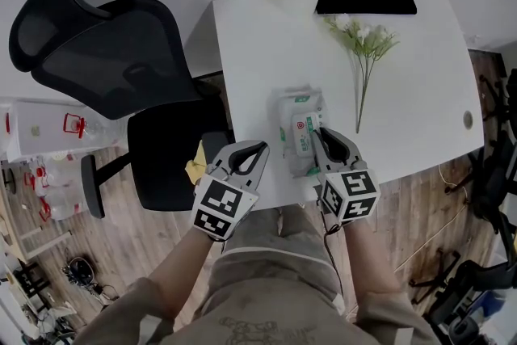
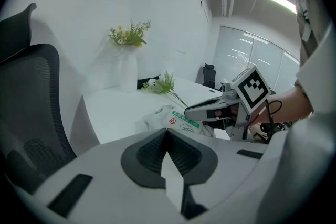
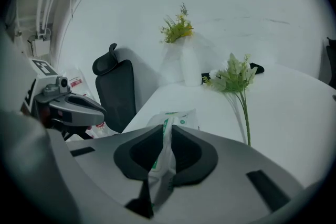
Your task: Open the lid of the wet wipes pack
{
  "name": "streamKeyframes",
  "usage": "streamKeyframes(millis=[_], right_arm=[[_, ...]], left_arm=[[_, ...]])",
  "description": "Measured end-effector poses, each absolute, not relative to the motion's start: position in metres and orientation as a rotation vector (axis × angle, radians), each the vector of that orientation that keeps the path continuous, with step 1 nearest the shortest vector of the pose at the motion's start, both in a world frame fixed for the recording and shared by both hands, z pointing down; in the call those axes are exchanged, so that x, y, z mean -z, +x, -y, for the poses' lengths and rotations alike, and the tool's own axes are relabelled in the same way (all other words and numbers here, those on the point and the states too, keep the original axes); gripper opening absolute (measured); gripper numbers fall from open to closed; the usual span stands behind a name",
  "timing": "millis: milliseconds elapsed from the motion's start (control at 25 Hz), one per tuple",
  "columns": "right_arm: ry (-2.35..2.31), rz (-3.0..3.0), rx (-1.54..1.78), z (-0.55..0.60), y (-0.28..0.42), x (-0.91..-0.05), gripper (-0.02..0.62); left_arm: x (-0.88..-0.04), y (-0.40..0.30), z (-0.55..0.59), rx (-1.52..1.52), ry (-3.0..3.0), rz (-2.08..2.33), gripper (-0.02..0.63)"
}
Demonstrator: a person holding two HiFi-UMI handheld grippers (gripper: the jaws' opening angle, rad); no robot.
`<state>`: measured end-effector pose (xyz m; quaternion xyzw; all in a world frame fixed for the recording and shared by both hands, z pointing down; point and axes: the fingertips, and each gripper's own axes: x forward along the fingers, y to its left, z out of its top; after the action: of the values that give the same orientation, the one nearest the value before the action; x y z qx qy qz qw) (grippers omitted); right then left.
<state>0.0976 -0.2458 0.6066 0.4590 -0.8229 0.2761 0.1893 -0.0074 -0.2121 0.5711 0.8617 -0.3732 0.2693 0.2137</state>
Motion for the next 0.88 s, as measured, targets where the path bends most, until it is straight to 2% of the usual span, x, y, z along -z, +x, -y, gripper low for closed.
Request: streamKeyframes(millis=[280, 520, 880], right_arm=[[1.221, 2.422, -0.821, 0.232, 0.077, -0.593, 0.051], [1.029, 2.472, -0.482, 0.221, 0.034, -0.573, 0.049], [0.895, 2.325, -0.225, 0.205, 0.000, -0.584, 0.063]], left_arm=[[-0.562, -0.012, 0.214, -0.727, 2.386, 1.061, 0.017], [-0.554, -0.023, 0.210, -0.726, 2.376, 1.096, 0.017], [-0.544, -0.046, 0.199, -0.711, 2.346, 1.142, 0.017]])
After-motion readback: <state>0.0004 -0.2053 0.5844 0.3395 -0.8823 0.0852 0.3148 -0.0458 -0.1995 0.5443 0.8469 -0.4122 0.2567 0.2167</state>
